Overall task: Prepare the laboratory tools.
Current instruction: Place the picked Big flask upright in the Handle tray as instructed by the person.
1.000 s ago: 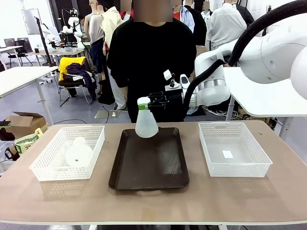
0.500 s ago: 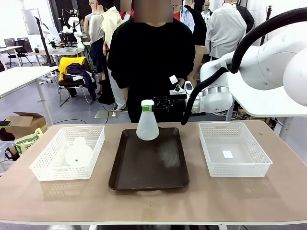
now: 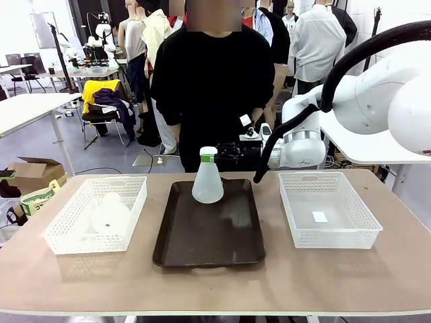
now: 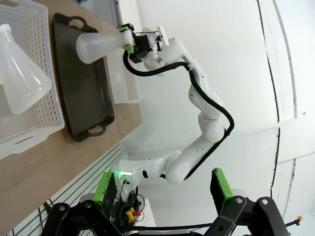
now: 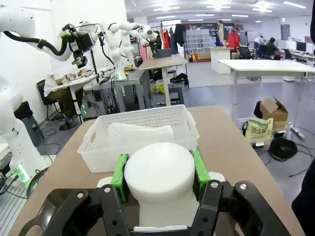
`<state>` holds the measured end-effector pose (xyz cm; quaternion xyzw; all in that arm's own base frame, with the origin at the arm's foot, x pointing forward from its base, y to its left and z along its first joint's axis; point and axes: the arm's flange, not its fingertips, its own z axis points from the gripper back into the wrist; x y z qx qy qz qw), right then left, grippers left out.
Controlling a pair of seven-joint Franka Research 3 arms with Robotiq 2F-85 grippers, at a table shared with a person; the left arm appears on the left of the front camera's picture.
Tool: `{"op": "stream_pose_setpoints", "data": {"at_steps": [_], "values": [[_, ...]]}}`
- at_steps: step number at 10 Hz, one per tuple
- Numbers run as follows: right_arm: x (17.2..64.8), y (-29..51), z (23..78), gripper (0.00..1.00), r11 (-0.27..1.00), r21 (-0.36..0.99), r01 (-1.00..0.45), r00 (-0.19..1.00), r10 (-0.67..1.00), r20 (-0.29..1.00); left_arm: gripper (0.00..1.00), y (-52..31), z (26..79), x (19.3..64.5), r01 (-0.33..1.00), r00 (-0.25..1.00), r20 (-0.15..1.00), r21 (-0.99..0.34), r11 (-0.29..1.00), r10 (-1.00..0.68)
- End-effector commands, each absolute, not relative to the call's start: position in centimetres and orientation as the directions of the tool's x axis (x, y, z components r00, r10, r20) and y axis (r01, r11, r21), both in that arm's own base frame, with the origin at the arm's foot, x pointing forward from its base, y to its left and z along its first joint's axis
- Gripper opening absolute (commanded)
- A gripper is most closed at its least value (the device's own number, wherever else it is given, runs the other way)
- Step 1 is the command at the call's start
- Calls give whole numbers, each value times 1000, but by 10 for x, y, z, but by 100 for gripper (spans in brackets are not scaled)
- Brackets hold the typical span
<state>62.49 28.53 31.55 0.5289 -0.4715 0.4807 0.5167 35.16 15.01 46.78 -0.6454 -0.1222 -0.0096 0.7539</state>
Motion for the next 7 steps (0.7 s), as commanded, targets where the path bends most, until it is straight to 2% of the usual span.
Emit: {"op": "stream_pose_setpoints", "data": {"at_steps": [1, 4, 7], "values": [[626, 287, 312, 0, -17, 98, -995, 97, 18, 995, 100, 152, 469, 349, 178, 970, 201, -970, 165, 136], [627, 289, 310, 0, -28, 113, -993, 112, 41, 993, 100, 152, 469, 349, 178, 970, 201, -970, 165, 136], [627, 287, 309, 58, -29, 121, -992, 119, 61, 991, 100, 152, 469, 349, 178, 970, 201, -970, 165, 136]]}}
